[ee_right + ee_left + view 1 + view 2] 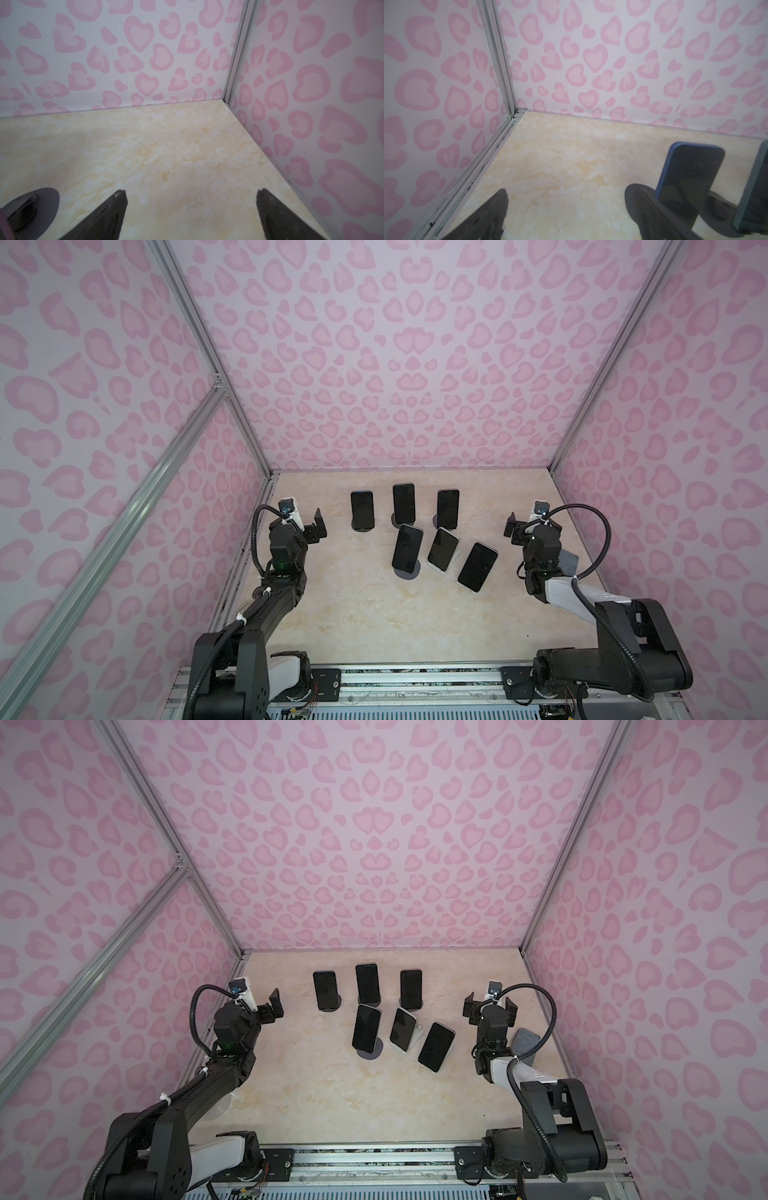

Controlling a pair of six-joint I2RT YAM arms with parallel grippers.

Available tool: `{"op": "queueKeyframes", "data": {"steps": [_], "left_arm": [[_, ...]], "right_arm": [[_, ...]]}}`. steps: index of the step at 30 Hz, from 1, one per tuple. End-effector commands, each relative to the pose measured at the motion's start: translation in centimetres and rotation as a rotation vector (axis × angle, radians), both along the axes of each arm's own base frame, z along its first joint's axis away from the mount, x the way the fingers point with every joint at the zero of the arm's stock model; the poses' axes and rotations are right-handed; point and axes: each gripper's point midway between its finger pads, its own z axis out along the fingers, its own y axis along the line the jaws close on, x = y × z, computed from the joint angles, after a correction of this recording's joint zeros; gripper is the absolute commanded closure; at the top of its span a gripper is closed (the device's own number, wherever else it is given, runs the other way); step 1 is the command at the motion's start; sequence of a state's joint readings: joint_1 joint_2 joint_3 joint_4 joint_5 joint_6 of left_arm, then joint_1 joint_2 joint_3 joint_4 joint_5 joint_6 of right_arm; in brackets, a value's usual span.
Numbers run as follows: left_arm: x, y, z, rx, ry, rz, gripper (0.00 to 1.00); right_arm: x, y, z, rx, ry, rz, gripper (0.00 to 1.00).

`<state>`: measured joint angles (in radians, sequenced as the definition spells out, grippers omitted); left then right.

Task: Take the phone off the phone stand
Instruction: 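Reach the left gripper to the blue-edged phone while the right arm lifts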

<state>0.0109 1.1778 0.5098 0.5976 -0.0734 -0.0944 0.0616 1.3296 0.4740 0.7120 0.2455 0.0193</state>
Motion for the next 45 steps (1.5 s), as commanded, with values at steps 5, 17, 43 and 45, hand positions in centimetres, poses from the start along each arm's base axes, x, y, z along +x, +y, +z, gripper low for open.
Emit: {"op": "queueKeyframes", "data": {"steps": [5, 17, 43, 45], "left_arm": [[-2.0, -0.8, 9.7, -0.303, -0.072, -0.003, 0.02], [-6.2, -1.9, 13.1, -0.639, -0.032, -0.011, 0.01], [5.1, -12.8, 1.4, -0.023, 0.635, -0.031, 0.02], [5.9, -13.3, 0.6, -0.016, 0.649, -0.033, 0.03]], "right_arm": [[-0.7, -1.7, 5.0, 0.198, 0.053, -0.173, 0.00], [-1.4, -0.2, 6.1, 0.828, -0.076, 0.026, 0.21], [-7.7, 4.9, 3.6, 0.485, -0.019, 0.058, 0.10], [-7.8, 5.3, 3.9, 0.490, -0.029, 0.078, 0.09]]}}
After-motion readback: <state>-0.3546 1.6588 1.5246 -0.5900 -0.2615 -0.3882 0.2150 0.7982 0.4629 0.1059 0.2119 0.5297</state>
